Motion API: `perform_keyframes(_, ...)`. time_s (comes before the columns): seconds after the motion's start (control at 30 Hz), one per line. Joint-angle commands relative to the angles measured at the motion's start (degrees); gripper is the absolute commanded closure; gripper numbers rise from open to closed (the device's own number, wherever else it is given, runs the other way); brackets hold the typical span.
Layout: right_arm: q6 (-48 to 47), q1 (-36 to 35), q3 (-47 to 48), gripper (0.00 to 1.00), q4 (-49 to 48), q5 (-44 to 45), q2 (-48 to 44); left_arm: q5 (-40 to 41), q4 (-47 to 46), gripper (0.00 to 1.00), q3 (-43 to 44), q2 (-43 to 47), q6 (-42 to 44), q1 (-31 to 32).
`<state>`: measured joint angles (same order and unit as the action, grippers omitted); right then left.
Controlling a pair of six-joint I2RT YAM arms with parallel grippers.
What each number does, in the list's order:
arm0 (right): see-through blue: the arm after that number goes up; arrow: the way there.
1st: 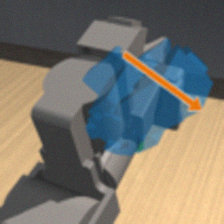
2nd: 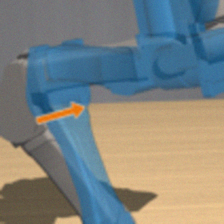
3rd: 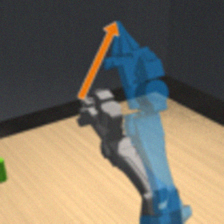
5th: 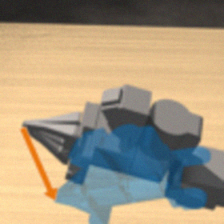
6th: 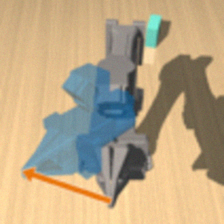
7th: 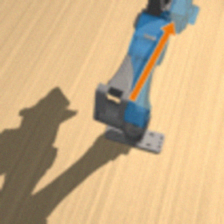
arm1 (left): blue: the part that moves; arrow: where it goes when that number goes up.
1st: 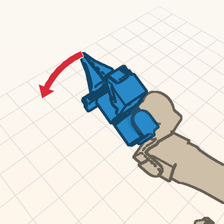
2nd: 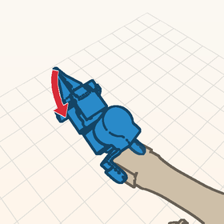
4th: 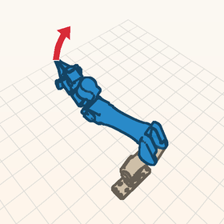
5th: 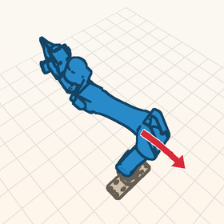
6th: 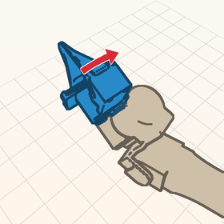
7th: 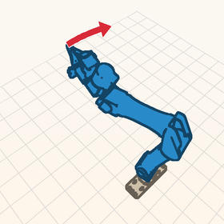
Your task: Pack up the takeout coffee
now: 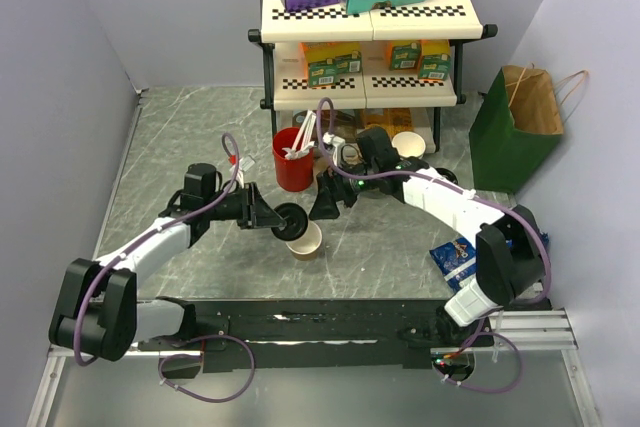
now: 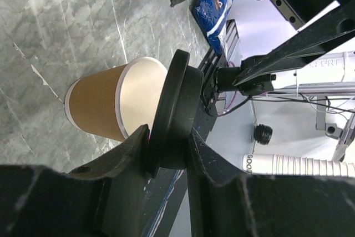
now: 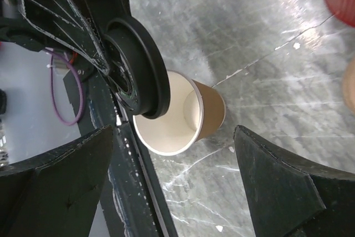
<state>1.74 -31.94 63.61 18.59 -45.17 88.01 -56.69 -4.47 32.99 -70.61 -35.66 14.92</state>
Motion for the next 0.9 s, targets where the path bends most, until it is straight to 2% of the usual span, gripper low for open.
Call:
perform_keyframes(0.0, 1.78, -0.66, 0.9, 0.05, -2.06, -2.12, 1.64, 0.26, -0.37, 0.8, -0.12, -0.93, -0.46, -0.24)
perform_keyframes(0.3, 3.45, -1.45, 0.37, 0.07, -2.95, -1.94, 3.22, 1.84, -0.98, 0.78, 1.19, -3.92, -0.46, -0.24)
perform_keyframes(0.87, 4.5, -1.54, -2.0, 0.09, -3.65, -4.05, 3.4, 2.19, 1.3, 0.58, 3.66, -5.68, 2.08, 2.4)
